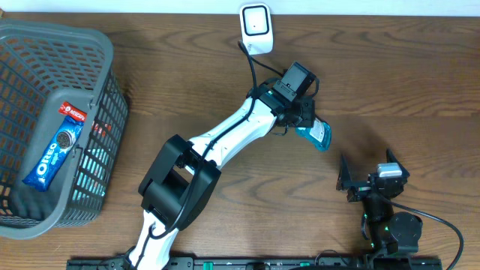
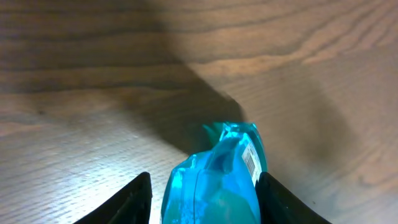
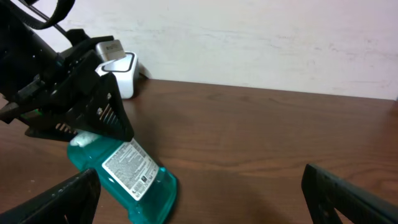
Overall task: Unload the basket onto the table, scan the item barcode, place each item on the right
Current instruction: 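Carry the bottle to the white scanner with the left gripper, then lower the bottle onto the table center and open the left gripper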
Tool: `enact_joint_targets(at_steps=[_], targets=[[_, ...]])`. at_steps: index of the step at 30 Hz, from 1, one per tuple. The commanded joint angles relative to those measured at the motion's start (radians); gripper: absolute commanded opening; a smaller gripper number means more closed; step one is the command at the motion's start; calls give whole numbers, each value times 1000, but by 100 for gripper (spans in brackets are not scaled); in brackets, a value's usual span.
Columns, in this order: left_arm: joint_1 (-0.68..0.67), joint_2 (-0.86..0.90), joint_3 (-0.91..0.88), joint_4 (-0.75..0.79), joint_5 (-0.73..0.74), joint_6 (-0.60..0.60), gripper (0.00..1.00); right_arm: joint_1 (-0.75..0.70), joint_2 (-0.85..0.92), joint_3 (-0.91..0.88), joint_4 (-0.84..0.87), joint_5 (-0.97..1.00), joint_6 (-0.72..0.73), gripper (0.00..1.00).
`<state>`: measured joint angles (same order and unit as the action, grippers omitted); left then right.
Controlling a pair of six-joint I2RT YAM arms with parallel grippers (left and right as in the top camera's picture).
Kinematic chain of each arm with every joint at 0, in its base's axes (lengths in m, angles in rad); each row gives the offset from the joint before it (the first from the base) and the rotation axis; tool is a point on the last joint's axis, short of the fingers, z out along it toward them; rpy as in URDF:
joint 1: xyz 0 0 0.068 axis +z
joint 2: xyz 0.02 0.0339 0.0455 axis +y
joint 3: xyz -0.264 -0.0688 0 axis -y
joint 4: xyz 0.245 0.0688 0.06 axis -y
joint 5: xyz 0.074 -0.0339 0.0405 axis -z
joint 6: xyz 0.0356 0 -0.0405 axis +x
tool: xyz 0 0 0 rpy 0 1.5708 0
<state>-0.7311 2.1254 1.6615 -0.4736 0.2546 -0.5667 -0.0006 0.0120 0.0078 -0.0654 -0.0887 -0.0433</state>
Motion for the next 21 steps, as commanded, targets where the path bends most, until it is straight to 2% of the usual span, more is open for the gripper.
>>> enact_joint_targets(at_steps=[1, 6, 13, 16, 21], targets=[[4, 44, -70, -48, -224, 61, 53, 8, -6, -2, -3, 8, 13, 99], [4, 44, -110, -49, -248, 61, 67, 8, -6, -2, -3, 8, 13, 99], [4, 44, -135, -100, -270, 61, 73, 8, -6, -2, -3, 8, 13, 99], [4, 30, -133, -141, -340, 68, 81, 8, -6, -2, -3, 8, 13, 99], [5, -32, -125, -175, -354, 191, 92, 8, -6, -2, -3, 9, 13, 99]])
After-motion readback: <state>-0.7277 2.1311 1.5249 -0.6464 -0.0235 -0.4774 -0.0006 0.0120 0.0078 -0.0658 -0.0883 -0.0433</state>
